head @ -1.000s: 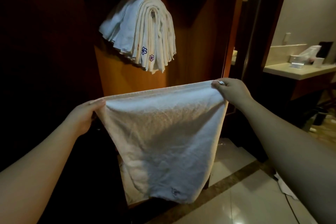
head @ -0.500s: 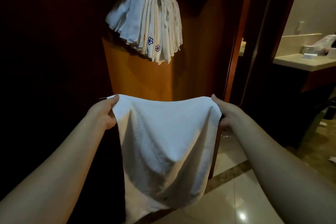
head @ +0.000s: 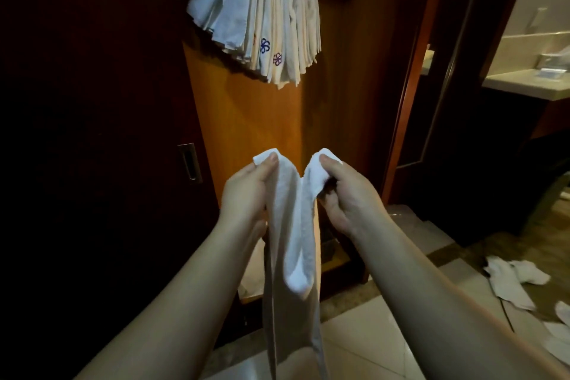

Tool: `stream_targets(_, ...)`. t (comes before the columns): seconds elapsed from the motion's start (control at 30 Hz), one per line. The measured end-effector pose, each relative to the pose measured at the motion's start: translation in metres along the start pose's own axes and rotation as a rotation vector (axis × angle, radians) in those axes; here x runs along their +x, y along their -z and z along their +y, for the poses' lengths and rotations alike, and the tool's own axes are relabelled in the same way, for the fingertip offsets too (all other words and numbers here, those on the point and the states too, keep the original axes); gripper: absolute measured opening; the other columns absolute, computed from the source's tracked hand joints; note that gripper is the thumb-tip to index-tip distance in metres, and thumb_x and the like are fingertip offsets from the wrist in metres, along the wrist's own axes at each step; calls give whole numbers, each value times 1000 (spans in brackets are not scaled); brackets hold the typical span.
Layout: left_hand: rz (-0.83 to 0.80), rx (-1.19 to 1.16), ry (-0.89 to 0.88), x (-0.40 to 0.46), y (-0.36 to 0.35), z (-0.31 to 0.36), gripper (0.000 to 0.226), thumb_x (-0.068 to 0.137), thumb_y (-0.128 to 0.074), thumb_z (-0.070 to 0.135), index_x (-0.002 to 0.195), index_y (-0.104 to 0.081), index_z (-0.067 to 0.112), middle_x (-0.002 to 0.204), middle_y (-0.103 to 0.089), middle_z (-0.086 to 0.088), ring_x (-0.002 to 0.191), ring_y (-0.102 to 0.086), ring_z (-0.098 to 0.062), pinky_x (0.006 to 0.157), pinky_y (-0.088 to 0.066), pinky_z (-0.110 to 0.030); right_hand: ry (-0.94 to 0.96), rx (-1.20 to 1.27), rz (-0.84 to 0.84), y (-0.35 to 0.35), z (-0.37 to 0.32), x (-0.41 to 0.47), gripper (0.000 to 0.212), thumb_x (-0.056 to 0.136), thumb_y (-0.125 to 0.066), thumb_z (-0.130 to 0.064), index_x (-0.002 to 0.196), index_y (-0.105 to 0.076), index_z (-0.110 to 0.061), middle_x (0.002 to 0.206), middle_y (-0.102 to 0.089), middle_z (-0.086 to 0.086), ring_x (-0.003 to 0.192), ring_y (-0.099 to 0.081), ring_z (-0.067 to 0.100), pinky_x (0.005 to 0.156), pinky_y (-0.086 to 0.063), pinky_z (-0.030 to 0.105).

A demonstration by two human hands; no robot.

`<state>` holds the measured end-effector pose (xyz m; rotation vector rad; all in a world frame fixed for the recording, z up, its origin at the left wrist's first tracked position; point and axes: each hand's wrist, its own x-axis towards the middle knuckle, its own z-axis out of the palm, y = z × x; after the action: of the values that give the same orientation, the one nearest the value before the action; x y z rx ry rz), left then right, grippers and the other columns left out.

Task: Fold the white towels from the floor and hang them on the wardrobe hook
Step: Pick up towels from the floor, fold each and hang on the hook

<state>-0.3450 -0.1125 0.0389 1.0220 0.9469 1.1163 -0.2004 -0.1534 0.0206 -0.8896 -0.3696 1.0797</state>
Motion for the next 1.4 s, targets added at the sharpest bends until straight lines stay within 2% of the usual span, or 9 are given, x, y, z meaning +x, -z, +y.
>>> stream_targets(0.17,-133,80,-79,-14,-21,-4,22,89,-68,50,68,-72,55,73,-71,26,68,-70,5,50,-54,-18,173,-222,-112,-8,5,-16,20,88,-72,-36,103,-75,-23,106,-76,9,103,-73,26,92,-57,47)
stream_targets(0.47,-183,114,-214,-15,-40,-5,37,96,-62,43,63,-69,60,66,-64,36,63,-60,20,43,-45,-7,553,-710,36,-1,-10,-31,26,103,-53,-37,90,-75,-32,79,-73,-5,81,-69,15,66,-53,24)
stream_targets(0.63,-247,282,-251,-14,-51,-8,31,97,-51,55,73,-69,61,79,-69,33,78,-68,10,60,-51,-11,668,-757,55,1,-6,-30,24,103,-55,-32,123,-69,-34,85,-62,-42,95,-56,-26,75,-42,-3)
stream_targets(0.77,-459,299,-151,-17,-50,-3,59,86,-33,71,113,-70,35,108,-75,12,107,-68,-2,81,-54,-15,710,-798,12,7,-9,-34,27,105,-51,-30,104,-61,-55,85,-59,-50,93,-56,-26,73,-39,-4)
stream_targets(0.87,-481,309,-144,-21,-48,3,64,83,-25,74,115,-66,37,121,-69,6,117,-62,-8,92,-47,-22,654,-837,-65,16,-7,-32,34,106,-48,-33,138,-57,-36,94,-55,-56,100,-52,-29,76,-36,-7)
stream_targets(1.07,-510,337,-107,-22,-46,9,58,95,-21,69,100,-69,38,80,-73,25,74,-65,17,53,-46,-3,708,-850,-74,24,-9,-33,40,102,-56,-22,142,-55,-27,109,-63,-37,109,-56,-20,87,-44,1)
stream_targets(1.23,-519,394,-159,-22,-43,4,50,82,-27,76,89,-70,50,93,-67,26,96,-59,10,75,-39,-11,728,-850,-3,23,-14,-30,28,105,-52,-21,124,-66,-36,95,-66,-41,97,-62,-16,78,-47,4)
stream_targets(1.3,-481,407,-257,-16,-39,-5,33,95,-40,61,91,-71,51,106,-65,25,99,-58,13,76,-42,-10,727,-826,3,25,-22,-28,26,105,-50,-26,109,-70,-43,95,-73,-21,87,-68,-1,69,-52,13)
stream_targets(1.4,-237,660,-576,-2,-32,-15,18,98,-58,37,115,-58,43,116,-51,29,104,-49,15,76,-40,-7,760,-828,22,25,-33,-26,25,106,-47,-31,106,-69,-42,95,-72,-21,87,-68,-2,67,-49,8)
